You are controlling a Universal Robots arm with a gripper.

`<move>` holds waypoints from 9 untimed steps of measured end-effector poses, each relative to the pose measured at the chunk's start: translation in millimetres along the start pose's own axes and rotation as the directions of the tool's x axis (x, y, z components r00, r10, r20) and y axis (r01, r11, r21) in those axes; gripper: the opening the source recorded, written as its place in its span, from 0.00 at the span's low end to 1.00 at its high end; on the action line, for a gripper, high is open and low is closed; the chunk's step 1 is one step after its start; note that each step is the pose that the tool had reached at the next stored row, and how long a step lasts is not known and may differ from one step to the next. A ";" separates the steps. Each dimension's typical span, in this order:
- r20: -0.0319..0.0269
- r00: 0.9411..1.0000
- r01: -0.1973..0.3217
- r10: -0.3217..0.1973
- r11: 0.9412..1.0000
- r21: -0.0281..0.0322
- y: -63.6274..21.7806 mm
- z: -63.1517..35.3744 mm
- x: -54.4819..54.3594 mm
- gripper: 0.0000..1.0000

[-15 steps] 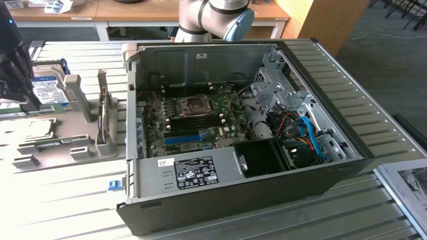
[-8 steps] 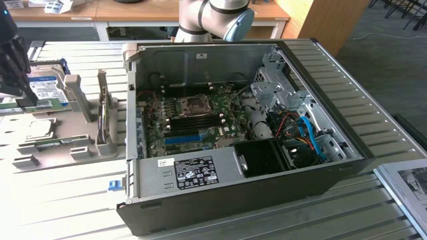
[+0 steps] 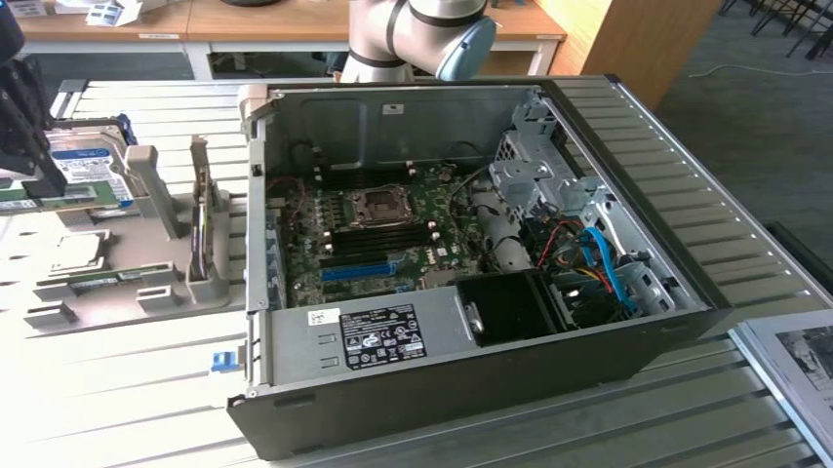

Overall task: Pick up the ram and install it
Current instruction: 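Pick up the ram and move it above insertion slot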

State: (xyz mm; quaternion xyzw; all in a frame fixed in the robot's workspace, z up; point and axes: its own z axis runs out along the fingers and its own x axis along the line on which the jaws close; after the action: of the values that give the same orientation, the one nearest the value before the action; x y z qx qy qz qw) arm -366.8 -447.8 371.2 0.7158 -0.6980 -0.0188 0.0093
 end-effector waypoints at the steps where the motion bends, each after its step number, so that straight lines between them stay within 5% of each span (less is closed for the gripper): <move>1: 0.000 1.000 0.000 0.000 1.000 0.000 0.0 -1.4 0.0 0.12; 9: 0.000 1.000 0.000 0.000 1.000 0.000 0.3 -9.8 -0.1 0.12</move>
State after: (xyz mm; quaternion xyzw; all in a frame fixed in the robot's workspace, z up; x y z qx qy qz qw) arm -366.8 -447.8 381.0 0.7158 -0.6980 -0.0188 0.0093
